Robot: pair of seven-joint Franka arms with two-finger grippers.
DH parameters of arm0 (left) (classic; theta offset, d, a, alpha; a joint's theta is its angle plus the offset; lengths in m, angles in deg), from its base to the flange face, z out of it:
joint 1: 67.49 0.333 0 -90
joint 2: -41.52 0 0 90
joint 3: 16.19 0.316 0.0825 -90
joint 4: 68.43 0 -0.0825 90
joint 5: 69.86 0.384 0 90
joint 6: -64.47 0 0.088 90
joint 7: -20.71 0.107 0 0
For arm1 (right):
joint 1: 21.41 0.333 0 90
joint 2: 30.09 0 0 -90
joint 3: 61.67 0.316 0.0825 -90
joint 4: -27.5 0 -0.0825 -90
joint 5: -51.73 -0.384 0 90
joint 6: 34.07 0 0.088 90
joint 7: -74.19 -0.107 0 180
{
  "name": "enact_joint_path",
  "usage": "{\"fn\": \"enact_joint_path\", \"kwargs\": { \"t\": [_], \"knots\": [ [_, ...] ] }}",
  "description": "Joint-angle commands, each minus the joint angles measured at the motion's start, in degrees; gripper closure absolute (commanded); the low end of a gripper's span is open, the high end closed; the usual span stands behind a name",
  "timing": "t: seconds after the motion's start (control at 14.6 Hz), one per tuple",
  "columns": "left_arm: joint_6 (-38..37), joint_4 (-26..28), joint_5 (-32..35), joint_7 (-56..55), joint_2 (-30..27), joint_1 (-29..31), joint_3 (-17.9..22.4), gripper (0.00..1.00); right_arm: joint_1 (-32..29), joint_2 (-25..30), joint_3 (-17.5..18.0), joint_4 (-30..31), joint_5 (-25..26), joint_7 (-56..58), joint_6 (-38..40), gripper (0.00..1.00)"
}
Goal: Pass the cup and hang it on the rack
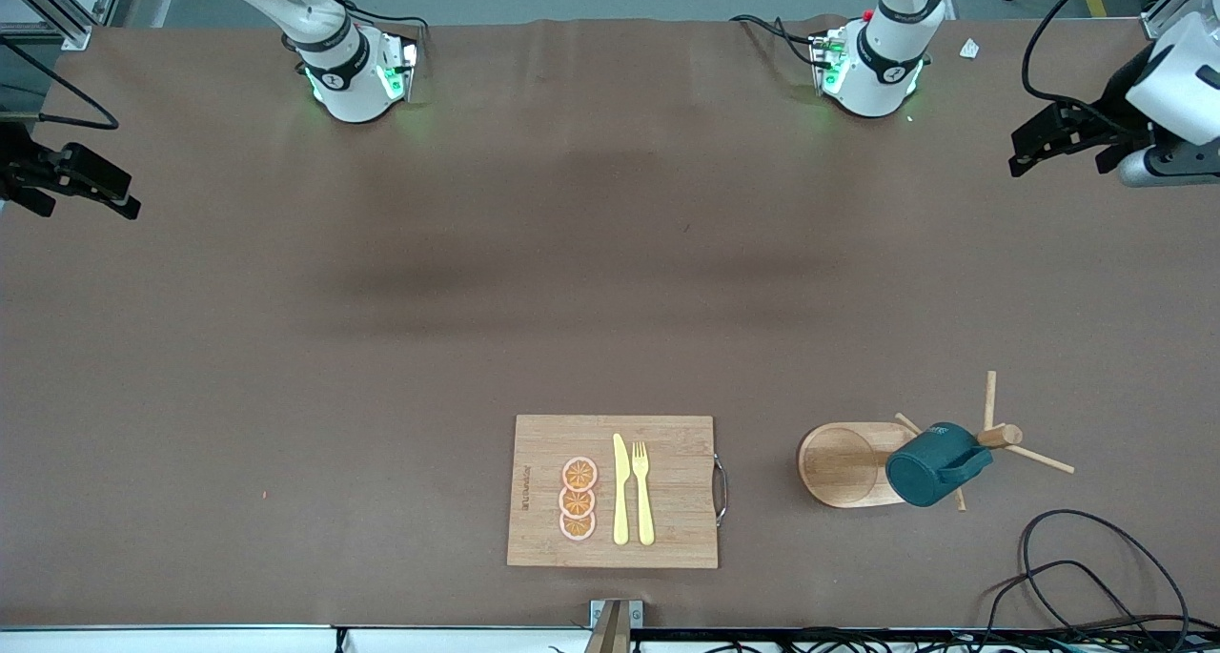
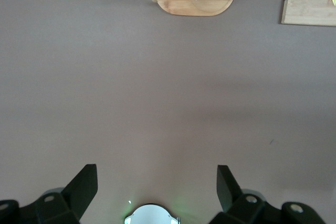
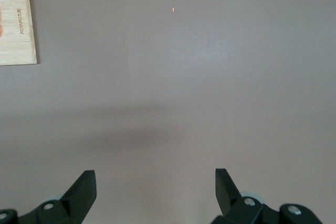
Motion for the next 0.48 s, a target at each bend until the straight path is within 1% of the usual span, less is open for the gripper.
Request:
{"fn": "enact_joint_path", "kwargs": {
  "t": [0.0, 0.41],
  "knots": [
    [0.9, 1.0, 1.2, 0.7, -1.1, 0.6, -1.8, 0.0, -1.0, 0.7, 0.9, 0.4, 0.9, -0.2, 0.0, 0.0],
    [0.7, -2.3, 1.2, 0.9, 0.7, 1.2, -1.1, 0.0, -0.9, 0.7, 0.9, 0.4, 0.9, -0.2, 0.0, 0.0]
  ]
}}
